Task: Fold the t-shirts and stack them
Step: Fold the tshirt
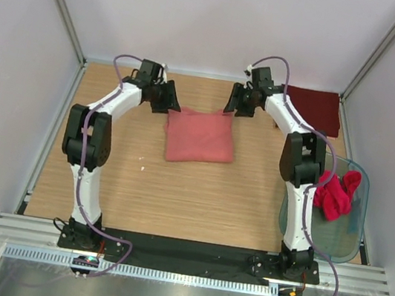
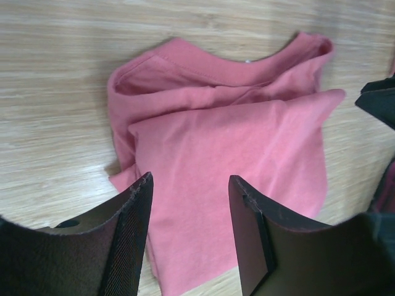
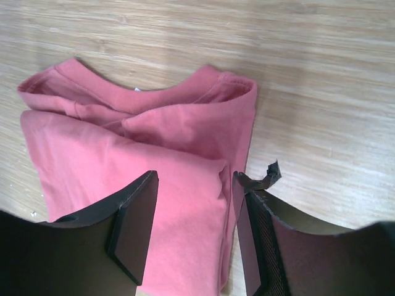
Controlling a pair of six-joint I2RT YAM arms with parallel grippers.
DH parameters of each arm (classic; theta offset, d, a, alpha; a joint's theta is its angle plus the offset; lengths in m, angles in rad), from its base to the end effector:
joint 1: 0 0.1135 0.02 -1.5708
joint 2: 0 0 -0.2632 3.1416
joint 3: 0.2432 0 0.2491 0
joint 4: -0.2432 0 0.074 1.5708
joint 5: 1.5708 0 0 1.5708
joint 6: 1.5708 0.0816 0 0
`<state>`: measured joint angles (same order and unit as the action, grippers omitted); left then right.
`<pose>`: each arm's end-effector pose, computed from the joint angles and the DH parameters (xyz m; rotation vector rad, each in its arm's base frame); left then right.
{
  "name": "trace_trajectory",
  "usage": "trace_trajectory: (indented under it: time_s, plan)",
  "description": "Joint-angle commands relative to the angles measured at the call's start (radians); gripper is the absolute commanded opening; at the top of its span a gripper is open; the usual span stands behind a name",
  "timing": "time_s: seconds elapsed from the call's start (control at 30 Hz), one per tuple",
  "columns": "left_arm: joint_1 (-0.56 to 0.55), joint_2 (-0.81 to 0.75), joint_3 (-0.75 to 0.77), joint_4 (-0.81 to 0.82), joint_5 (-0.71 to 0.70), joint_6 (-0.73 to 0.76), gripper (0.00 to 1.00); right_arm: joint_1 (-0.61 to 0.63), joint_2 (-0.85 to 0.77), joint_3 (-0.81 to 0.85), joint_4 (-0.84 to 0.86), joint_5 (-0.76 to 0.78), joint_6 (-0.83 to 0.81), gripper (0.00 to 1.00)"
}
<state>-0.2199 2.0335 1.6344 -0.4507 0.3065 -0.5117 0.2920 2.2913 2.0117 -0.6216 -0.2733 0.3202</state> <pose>0.4667 -0.1296 0.1963 -0.2182 2.4811 -0.6939 0.5082 0.1758 0.1826 -0.0850 2.5209 0.5945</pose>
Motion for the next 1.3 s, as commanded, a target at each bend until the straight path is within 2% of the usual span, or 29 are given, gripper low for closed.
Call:
trace_trajectory:
  time_s: [0.0,0.27,0.6,0.7,0.73,0.77,0.83,0.9,1.1,1.27]
  plan:
    - [0.005,0.037,0.030,-0.043,-0.035,0.018,0.53,-0.002,0.048,0.051,-0.024,-0.038,-0.023,0.58]
    - [0.007,0.085,0.061,-0.069,-0.029,-0.008,0.54,-0.013,0.074,0.059,-0.001,-0.073,-0.007,0.57]
    - [0.005,0.149,0.100,-0.016,-0.003,-0.021,0.48,-0.014,0.097,0.078,0.023,-0.093,0.025,0.47]
    - [0.005,0.148,0.091,0.021,0.008,-0.033,0.43,-0.014,0.094,0.079,0.039,-0.102,0.031,0.37]
    - [0.005,0.149,0.093,0.024,0.009,-0.037,0.38,-0.014,0.092,0.084,0.045,-0.107,0.034,0.32]
    - [0.007,0.146,0.091,0.026,0.017,-0.039,0.32,-0.013,0.092,0.084,0.048,-0.113,0.034,0.16]
    - [0.005,0.136,0.084,0.033,0.013,-0.042,0.16,-0.014,0.080,0.084,0.054,-0.126,0.037,0.02]
    - [0.005,0.094,0.067,0.053,0.008,-0.047,0.09,-0.013,0.060,0.065,0.059,-0.121,0.039,0.01]
    - [0.004,-0.053,-0.005,0.056,-0.012,-0.047,0.01,-0.013,-0.087,-0.026,0.085,-0.113,0.065,0.01]
    - [0.004,-0.099,-0.015,0.060,-0.017,-0.056,0.00,-0.011,-0.147,-0.053,0.094,-0.116,0.086,0.01]
